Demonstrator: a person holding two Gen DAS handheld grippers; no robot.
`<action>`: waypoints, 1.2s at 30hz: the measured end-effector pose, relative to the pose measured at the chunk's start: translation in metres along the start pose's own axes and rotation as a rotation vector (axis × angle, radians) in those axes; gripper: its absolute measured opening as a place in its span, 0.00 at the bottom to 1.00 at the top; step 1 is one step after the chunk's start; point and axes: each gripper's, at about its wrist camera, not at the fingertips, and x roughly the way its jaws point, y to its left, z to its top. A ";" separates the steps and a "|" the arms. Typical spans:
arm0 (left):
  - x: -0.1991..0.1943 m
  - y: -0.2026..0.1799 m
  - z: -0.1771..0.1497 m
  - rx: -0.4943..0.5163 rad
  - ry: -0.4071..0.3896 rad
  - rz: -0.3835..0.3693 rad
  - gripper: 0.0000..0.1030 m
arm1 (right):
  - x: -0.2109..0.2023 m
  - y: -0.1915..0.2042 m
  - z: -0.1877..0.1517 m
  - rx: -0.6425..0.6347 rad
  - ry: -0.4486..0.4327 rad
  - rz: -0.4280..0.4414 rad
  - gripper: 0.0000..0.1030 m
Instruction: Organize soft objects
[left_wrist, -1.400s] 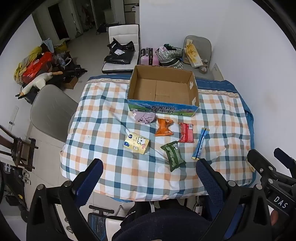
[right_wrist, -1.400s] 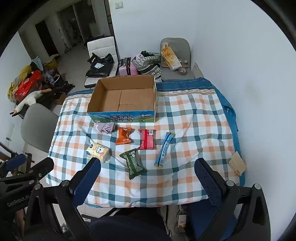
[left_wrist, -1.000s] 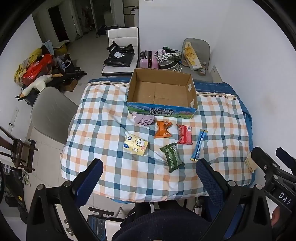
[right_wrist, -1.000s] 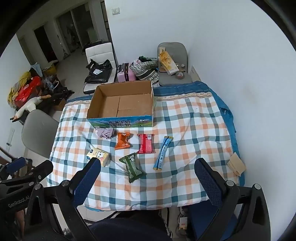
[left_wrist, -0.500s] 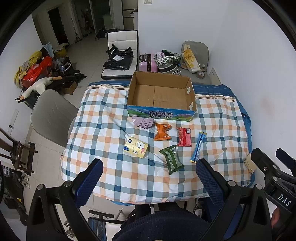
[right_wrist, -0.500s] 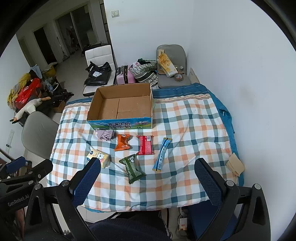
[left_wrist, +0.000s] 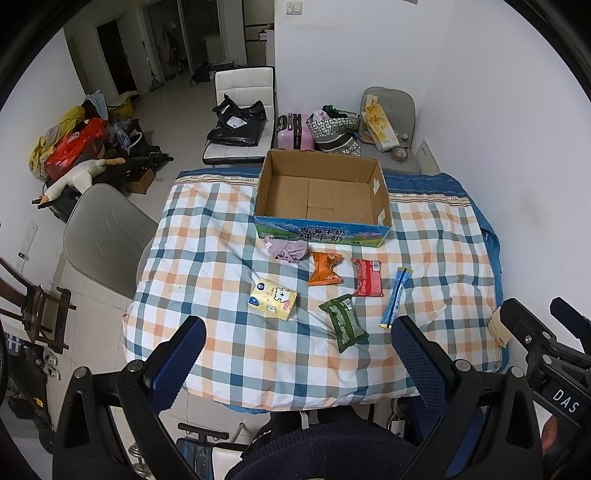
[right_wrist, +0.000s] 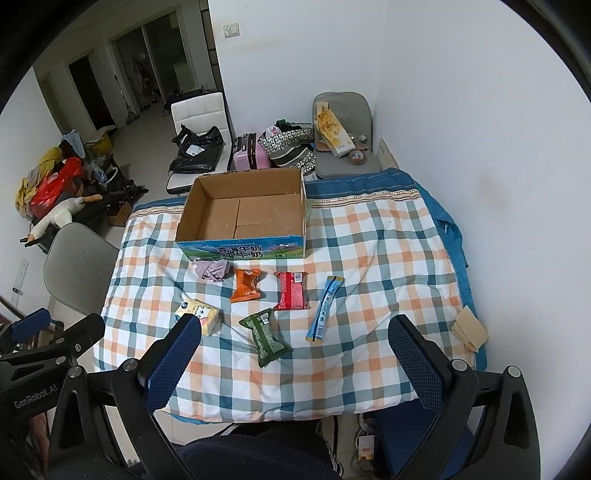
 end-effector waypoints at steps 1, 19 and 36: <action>-0.001 0.001 0.000 0.000 -0.002 0.000 1.00 | 0.000 0.000 0.000 0.001 0.000 0.000 1.00; -0.006 0.005 0.003 -0.002 -0.017 0.001 1.00 | -0.006 -0.001 -0.001 -0.002 -0.007 -0.002 1.00; -0.010 0.004 0.001 -0.001 -0.026 0.001 1.00 | -0.010 -0.002 -0.001 0.006 -0.027 -0.002 1.00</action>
